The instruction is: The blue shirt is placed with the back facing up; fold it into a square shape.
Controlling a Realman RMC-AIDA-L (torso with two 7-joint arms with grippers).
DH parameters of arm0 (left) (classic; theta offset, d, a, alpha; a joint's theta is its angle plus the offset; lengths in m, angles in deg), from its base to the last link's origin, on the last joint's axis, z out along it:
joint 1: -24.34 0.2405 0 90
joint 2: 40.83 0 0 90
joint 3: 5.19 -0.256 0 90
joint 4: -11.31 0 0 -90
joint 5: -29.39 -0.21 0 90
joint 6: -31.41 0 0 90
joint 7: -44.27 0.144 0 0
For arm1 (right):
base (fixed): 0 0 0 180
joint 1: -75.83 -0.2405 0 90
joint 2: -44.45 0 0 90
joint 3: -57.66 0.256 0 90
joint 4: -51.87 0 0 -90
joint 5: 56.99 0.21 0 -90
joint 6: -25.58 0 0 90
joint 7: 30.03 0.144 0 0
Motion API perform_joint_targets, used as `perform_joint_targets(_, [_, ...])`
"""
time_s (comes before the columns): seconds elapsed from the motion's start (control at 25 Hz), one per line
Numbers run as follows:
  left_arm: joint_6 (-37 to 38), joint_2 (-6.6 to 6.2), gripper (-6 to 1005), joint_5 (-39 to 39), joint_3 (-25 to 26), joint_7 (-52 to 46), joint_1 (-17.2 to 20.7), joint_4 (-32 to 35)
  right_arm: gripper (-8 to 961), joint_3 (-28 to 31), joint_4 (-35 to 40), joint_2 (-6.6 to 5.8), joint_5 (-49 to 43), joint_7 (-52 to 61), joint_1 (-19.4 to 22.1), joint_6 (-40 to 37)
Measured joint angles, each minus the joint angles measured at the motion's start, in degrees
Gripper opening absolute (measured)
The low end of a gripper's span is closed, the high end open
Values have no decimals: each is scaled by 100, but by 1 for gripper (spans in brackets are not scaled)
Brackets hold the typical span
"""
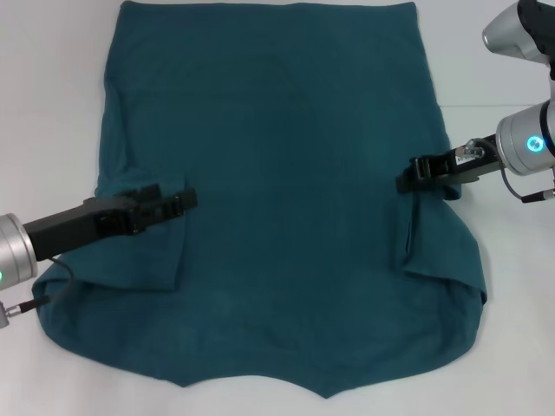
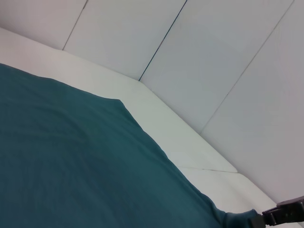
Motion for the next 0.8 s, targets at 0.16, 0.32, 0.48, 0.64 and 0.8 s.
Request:
perform_joint_targets(0.16, [0, 0, 870, 62, 1, 8, 0, -3, 54, 49, -13, 7, 9, 0, -4, 26])
perform_joint_targets(0.32, [0, 0, 870, 134, 3, 25, 5, -8, 55, 50, -1, 29, 76, -21, 6, 202])
perform_joint_targets(0.48, [0, 0, 870, 141, 11, 29, 17, -9, 135, 57, -33, 32, 346, -74, 22, 312])
perform_joint_targets(0.64, [0, 0, 871, 154, 11, 31, 29, -8, 301, 59, -54, -30, 703, -128, 67, 227])
perform_joint_targets(0.8, [0, 0, 871, 211, 31, 32, 52, -9, 495, 78, -45, -102, 846, -210, 122, 11])
